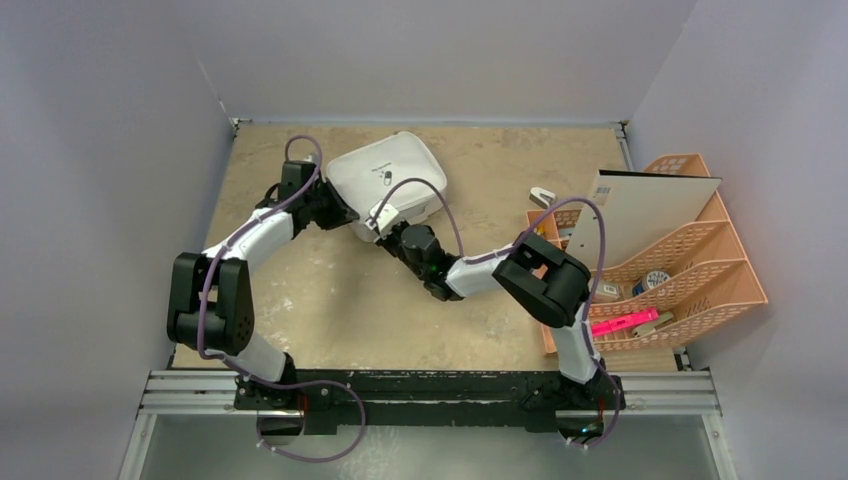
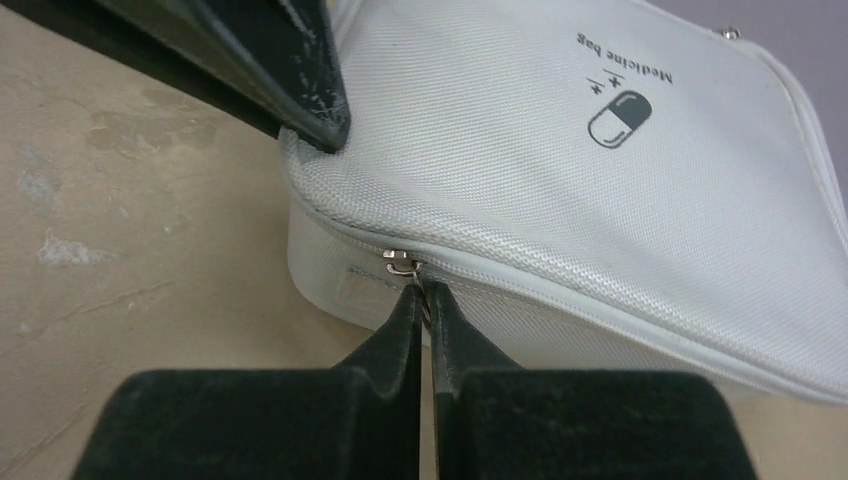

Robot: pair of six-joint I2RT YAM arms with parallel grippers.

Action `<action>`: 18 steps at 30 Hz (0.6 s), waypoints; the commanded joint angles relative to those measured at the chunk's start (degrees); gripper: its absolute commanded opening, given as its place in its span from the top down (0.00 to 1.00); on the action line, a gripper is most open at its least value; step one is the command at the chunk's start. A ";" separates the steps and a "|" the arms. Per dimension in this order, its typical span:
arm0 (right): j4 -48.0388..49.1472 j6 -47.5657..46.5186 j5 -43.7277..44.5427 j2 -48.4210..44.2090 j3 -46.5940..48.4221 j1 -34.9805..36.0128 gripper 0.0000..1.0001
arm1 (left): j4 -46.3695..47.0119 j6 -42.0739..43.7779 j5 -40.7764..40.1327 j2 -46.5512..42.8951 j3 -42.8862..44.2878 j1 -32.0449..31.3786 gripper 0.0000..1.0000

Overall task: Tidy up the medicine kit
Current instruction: Zip the medicine box at the center of the board.

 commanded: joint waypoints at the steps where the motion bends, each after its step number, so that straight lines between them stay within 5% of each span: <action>1: -0.70 9.58 4.43 -7.49 -0.86 -4.90 1.00 | -8.58 4.37 4.02 -2.51 1.01 -1.85 1.00; 18: -11.66 18.59 2.52 -12.43 -4.49 -11.82 1.00 | -11.91 8.73 -0.37 -1.46 1.88 0.05 1.00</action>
